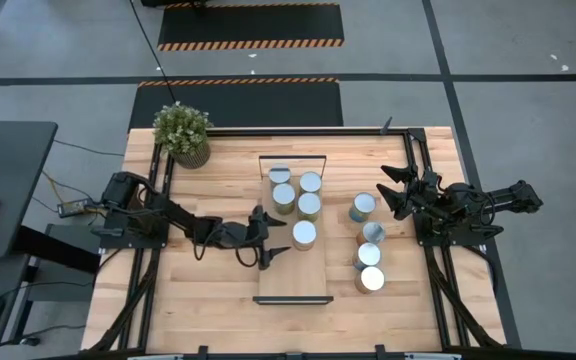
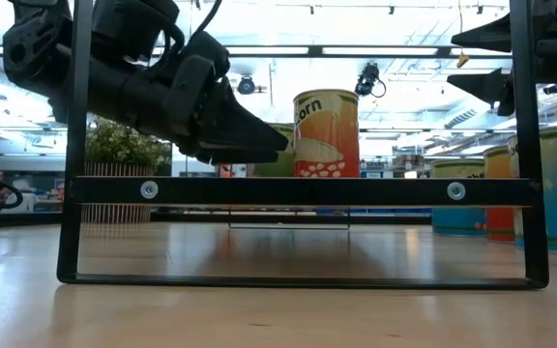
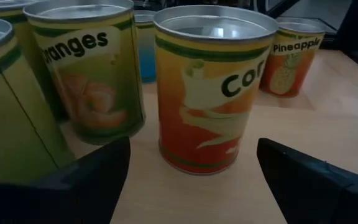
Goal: Pick and place cans onto a shelf
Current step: Adjust the canned fruits on the shelf
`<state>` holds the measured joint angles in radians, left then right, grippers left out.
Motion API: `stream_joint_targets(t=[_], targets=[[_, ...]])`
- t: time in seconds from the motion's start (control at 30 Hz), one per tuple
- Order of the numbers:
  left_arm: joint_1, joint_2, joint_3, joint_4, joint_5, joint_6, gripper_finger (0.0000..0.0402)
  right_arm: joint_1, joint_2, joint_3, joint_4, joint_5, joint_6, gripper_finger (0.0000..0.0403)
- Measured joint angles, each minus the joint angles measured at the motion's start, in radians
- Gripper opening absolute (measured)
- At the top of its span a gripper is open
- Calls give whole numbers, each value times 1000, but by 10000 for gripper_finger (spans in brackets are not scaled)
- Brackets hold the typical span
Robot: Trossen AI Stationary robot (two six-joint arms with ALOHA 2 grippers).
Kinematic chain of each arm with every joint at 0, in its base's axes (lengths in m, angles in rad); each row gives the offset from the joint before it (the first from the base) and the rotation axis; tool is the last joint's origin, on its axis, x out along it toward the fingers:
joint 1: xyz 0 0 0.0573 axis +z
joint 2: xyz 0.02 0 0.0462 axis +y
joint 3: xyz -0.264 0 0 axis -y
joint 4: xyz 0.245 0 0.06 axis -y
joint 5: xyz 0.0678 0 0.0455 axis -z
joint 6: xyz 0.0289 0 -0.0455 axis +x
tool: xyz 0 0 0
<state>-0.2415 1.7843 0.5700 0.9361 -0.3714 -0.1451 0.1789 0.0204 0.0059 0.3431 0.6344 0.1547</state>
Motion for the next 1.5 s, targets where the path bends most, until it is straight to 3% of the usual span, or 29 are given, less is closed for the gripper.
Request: stream_joint_targets(t=[0.57,0.97,1.3,1.5], targets=[[-38,-246,-1,-240,-96,88,357,0,0,0,0,0,0,378],[-26,-506,-7,-277,-103,428,357,0,0,0,13,0,1,378],[19,-769,-197,-211,-98,473,357,-12,13,4,78,-16,88,378],[24,-866,-240,-184,-96,449,357,-19,186,7,54,-90,167,378]])
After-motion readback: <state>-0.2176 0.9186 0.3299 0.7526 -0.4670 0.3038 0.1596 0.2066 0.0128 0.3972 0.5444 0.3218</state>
